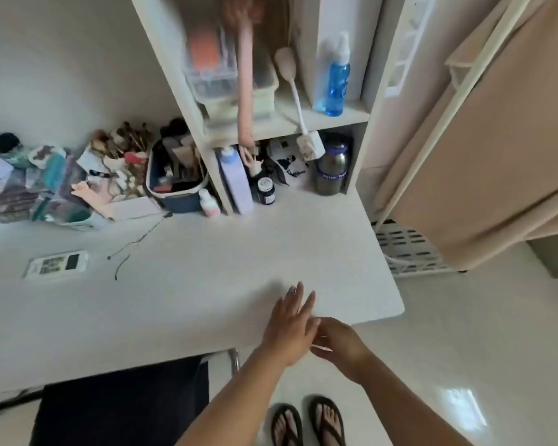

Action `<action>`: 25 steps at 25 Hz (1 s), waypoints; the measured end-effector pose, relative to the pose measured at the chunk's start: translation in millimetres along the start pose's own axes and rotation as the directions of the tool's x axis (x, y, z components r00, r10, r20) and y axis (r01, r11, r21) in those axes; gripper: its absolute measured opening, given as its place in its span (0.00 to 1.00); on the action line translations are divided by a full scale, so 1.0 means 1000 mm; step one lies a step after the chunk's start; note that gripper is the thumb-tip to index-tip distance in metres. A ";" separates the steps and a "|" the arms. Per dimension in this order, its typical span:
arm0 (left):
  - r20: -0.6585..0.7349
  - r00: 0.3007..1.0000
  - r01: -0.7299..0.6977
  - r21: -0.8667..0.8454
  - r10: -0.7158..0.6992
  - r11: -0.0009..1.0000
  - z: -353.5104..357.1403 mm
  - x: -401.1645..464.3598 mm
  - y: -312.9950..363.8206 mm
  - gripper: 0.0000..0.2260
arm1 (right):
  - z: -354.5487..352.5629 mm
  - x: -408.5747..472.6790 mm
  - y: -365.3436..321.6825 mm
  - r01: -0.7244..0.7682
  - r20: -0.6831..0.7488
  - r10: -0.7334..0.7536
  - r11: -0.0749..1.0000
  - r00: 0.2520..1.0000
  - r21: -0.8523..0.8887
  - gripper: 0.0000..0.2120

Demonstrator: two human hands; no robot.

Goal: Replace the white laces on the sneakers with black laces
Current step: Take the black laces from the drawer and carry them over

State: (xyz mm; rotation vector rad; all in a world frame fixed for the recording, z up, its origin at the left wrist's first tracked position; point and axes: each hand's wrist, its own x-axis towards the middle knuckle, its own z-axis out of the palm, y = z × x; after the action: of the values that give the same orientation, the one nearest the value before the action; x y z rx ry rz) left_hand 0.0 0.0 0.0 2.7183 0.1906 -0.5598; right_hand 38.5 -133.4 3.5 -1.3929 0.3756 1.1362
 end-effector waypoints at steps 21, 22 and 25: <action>-0.364 0.928 0.015 0.263 0.085 0.965 0.062 0.031 -0.038 0.25 | -0.037 0.075 0.082 0.022 -0.268 -0.196 0.842 0.943 -0.539 0.10; -0.330 0.942 0.024 0.257 0.064 0.966 0.059 0.030 -0.035 0.26 | -0.042 0.067 0.096 -0.003 -0.271 -0.169 0.844 0.947 -0.537 0.10; -0.150 0.988 0.069 0.173 -0.043 0.982 0.055 0.022 -0.019 0.29 | -0.056 0.034 0.143 -0.162 -0.317 -0.011 0.843 0.948 -0.514 0.11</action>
State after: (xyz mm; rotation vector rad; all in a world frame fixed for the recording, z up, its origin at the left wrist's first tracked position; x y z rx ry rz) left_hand -3.1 -1.0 -62.0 2.9384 0.2669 -0.4110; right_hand -37.0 -200.1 -117.3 -2.0836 0.3499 1.1357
